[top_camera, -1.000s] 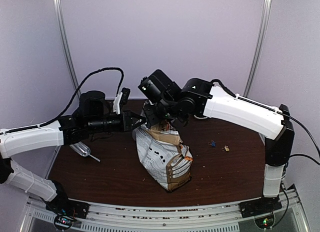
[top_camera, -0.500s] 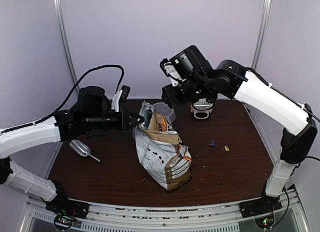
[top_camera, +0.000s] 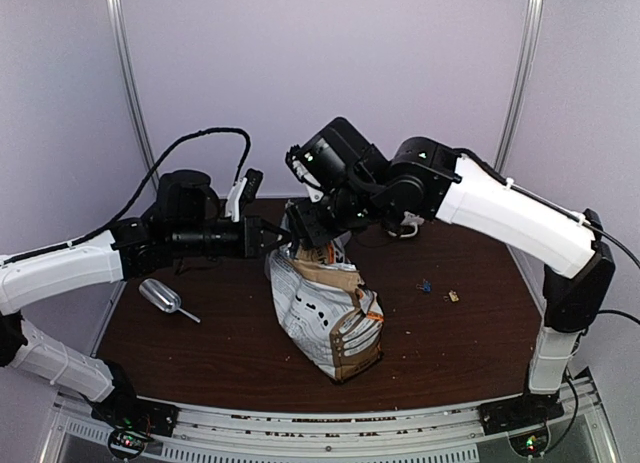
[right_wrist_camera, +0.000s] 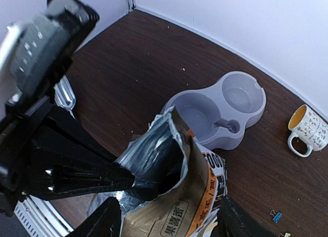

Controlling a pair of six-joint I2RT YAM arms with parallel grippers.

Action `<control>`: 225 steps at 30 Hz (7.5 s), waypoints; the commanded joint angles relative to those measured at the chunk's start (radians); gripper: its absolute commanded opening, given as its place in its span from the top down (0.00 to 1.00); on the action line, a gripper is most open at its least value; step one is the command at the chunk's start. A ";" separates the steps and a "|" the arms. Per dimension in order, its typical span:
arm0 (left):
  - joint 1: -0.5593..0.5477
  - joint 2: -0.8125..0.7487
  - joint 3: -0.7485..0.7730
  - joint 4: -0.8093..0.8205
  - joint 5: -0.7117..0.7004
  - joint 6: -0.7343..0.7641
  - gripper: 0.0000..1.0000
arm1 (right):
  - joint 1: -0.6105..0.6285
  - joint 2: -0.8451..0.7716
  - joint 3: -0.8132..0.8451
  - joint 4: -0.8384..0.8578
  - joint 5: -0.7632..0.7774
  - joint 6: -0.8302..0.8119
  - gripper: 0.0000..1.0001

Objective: Serve the pet food
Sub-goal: Open the seal of the pet food bag.

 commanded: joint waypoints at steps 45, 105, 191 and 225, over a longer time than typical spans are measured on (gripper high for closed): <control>0.002 -0.023 -0.004 0.294 0.050 0.027 1.00 | 0.063 0.044 0.112 -0.109 0.028 0.111 0.48; 0.001 -0.030 -0.059 0.616 0.114 0.027 1.00 | -0.003 0.149 0.227 -0.118 0.093 0.072 0.54; -0.011 0.077 0.504 -0.750 -0.214 0.273 0.02 | -0.100 -0.231 -0.301 0.212 -0.194 0.112 1.00; 0.048 -0.093 0.480 -0.698 -0.353 0.270 1.00 | -0.078 -0.155 -0.134 0.175 -0.011 0.051 1.00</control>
